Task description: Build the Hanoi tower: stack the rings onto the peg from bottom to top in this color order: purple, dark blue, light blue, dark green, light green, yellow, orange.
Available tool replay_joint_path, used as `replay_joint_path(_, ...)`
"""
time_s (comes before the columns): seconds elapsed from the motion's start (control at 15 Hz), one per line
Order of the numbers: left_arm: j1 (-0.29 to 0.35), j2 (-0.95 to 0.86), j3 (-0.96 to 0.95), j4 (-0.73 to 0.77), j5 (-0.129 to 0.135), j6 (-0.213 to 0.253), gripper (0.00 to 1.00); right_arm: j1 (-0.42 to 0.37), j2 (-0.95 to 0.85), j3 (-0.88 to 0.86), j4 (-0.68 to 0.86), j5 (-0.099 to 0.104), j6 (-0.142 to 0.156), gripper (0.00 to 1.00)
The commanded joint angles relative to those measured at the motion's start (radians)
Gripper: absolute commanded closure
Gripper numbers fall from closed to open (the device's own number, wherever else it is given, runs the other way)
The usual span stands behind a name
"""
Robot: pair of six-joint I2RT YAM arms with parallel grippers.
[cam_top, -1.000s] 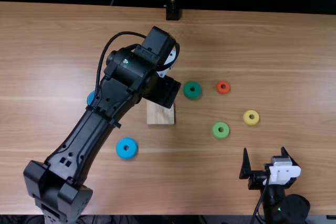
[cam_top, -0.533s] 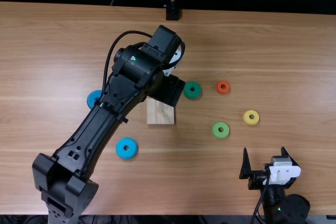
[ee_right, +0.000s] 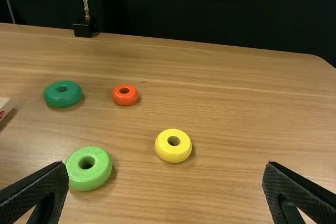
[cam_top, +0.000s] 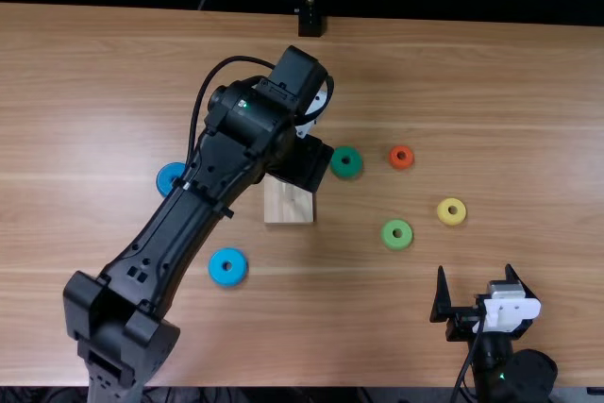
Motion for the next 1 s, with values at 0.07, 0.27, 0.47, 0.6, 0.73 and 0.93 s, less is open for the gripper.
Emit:
replay_joint_path(0.07, -0.014, 0.043, 0.009, 0.003, 0.006, -0.009, 0.90, -0.011, -0.013, -0.068, -0.053, 0.002, -0.002, 0.00)
replay_joint_path(0.27, -0.014, 0.044, 0.009, -0.012, 0.008, -0.008, 0.11, -0.011, -0.013, -0.068, -0.053, 0.002, -0.002, 0.00)
replay_joint_path(0.47, -0.011, 0.043, 0.008, -0.042, 0.008, -0.009, 0.00, -0.011, -0.013, -0.068, -0.053, 0.002, -0.002, 0.00)
replay_joint_path(0.6, -0.003, 0.038, 0.008, -0.042, 0.008, -0.008, 0.00, -0.011, -0.013, -0.068, -0.053, 0.002, -0.002, 0.00)
replay_joint_path(0.73, 0.000, 0.030, 0.008, -0.040, 0.008, -0.004, 0.00, -0.011, -0.013, -0.068, -0.053, 0.002, -0.004, 0.00)
replay_joint_path(0.93, 0.004, -0.016, 0.029, -0.014, 0.004, 0.002, 0.00, -0.011, -0.013, -0.068, -0.053, 0.002, -0.002, 0.00)
